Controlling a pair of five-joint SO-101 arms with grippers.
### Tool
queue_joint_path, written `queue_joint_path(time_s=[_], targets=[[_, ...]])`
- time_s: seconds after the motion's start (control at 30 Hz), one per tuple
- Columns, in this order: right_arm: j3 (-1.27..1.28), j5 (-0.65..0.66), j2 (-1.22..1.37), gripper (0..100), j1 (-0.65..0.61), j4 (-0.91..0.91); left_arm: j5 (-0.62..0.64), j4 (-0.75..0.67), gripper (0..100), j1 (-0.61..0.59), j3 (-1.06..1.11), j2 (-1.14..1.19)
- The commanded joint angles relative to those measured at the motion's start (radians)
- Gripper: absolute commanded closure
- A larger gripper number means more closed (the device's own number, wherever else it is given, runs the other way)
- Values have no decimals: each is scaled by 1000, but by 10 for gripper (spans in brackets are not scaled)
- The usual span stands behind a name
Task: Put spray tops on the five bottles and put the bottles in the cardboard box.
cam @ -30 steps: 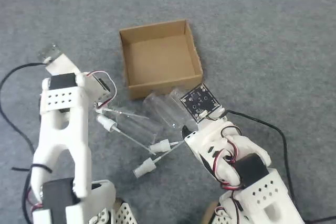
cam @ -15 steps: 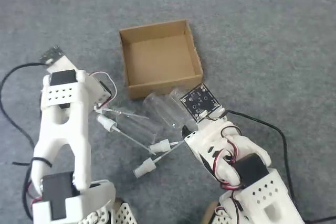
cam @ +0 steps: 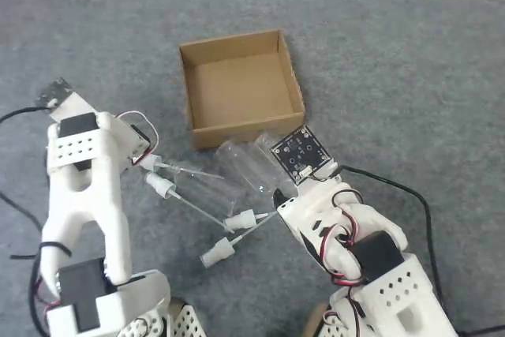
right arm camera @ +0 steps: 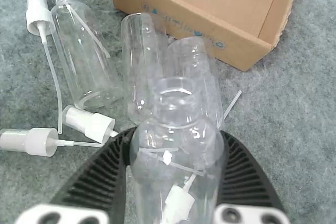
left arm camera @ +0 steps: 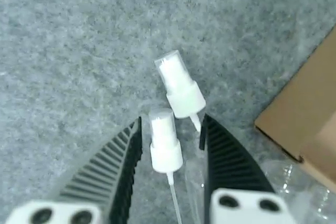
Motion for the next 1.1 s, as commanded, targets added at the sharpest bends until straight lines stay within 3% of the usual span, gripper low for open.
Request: queue_joint_path(time_s=[0.0,0.33,0.57,1.07], targets=[[-11,32,-22,876,8,-21,18,-48,830,-9,-1,-2],[-11,32,-22,876,8,-21,18,-118,830,-8,-39,153],[-11,32,-22,876,8,-21,18,-18,830,-9,-205,342],[-11,32,-22,876,8,-21,12,-12,834,-9,-380,594]])
